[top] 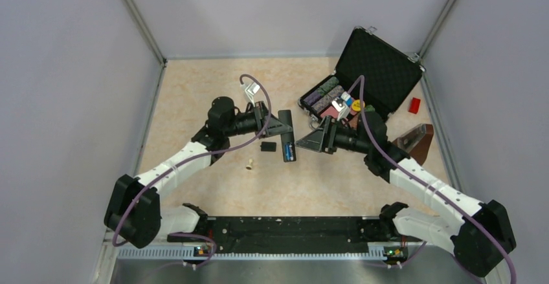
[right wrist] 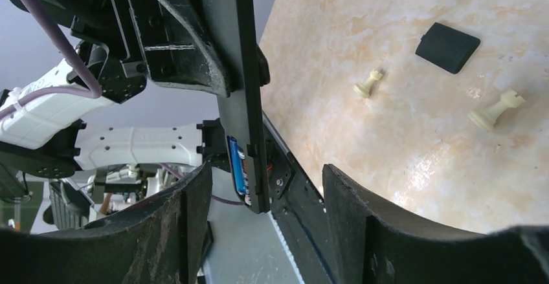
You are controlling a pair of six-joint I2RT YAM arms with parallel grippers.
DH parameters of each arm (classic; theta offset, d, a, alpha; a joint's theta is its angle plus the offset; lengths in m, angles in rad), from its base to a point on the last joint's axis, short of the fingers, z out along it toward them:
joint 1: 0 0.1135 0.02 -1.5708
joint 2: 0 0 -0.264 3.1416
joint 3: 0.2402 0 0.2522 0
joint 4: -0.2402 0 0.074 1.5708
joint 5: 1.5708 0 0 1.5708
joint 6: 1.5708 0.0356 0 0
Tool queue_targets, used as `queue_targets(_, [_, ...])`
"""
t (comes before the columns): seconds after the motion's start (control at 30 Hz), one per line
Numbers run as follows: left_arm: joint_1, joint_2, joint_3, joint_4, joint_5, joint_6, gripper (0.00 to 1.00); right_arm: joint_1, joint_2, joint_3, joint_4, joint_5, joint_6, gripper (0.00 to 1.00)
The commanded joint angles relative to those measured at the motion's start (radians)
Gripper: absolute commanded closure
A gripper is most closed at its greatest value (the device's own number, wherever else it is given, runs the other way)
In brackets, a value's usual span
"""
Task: Load the batteries into the remote control
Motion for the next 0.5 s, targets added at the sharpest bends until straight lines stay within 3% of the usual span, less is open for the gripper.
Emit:
queue_targets(0.0, [0.008, -0.058, 0.033, -0.043, -0.052, 0.074, 1.00, -0.014, -0.012, 0.072, -0.050, 0.039, -0.076, 0.38])
queue_targets(0.17, [0.038, -0.131, 0.040, -0.224, -0.219, 0.166, 1.00, -0.007, 0.030, 0.130, -0.233, 0.173, -0.204, 0.38])
queue_targets(0.47, [0.075, -0.350, 0.082, -0.630, -0.748, 0.338, 1.00, 0.157, 0.276, 0.287, -0.393, 0.524, -0.330, 0.41])
